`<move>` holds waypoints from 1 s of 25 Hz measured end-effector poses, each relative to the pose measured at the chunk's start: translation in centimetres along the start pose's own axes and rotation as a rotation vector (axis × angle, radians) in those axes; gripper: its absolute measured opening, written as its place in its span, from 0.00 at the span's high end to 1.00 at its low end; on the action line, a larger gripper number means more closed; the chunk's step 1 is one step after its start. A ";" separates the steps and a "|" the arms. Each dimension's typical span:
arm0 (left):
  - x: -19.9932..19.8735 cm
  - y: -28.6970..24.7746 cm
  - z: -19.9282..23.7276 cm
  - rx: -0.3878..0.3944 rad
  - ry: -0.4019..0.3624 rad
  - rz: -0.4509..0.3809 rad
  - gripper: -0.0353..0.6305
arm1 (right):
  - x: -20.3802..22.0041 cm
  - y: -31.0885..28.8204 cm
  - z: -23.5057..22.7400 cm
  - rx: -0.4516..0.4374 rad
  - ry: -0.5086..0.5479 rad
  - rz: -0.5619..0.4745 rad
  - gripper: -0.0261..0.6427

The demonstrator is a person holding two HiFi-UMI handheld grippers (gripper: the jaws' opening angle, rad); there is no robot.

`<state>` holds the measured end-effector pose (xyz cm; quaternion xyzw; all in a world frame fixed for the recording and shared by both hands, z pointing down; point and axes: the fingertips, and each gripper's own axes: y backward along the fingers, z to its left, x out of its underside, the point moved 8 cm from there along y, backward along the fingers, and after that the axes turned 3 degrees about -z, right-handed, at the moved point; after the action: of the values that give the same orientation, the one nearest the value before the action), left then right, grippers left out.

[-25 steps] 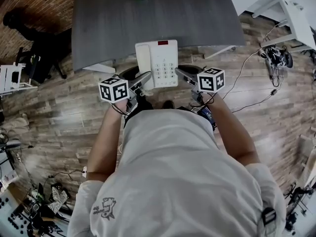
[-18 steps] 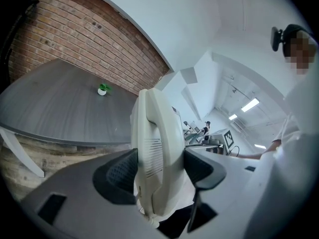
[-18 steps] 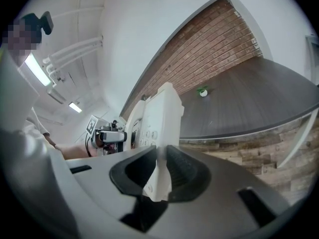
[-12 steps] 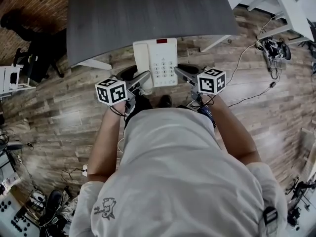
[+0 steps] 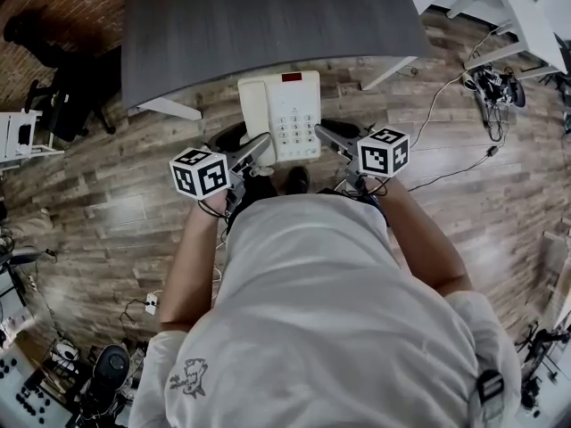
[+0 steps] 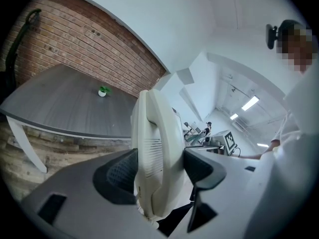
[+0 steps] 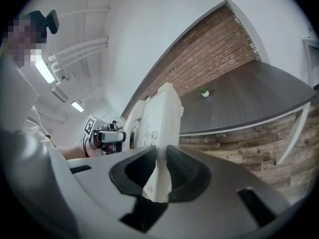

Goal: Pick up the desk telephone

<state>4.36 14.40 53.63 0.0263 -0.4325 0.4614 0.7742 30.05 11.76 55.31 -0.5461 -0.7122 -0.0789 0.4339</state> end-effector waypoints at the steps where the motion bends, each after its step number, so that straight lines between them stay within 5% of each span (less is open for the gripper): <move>1: 0.1 0.4 -0.1 -0.005 -0.002 -0.002 0.49 | 0.1 -0.1 0.3 -0.001 0.002 0.001 0.85; 25: 0.0 2.2 -0.2 -0.019 0.012 -0.024 0.49 | 0.1 -0.6 1.8 -0.021 0.018 -0.016 0.85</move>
<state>2.85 15.71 52.72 0.0212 -0.4320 0.4480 0.7825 28.55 12.68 54.52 -0.5440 -0.7119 -0.0948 0.4339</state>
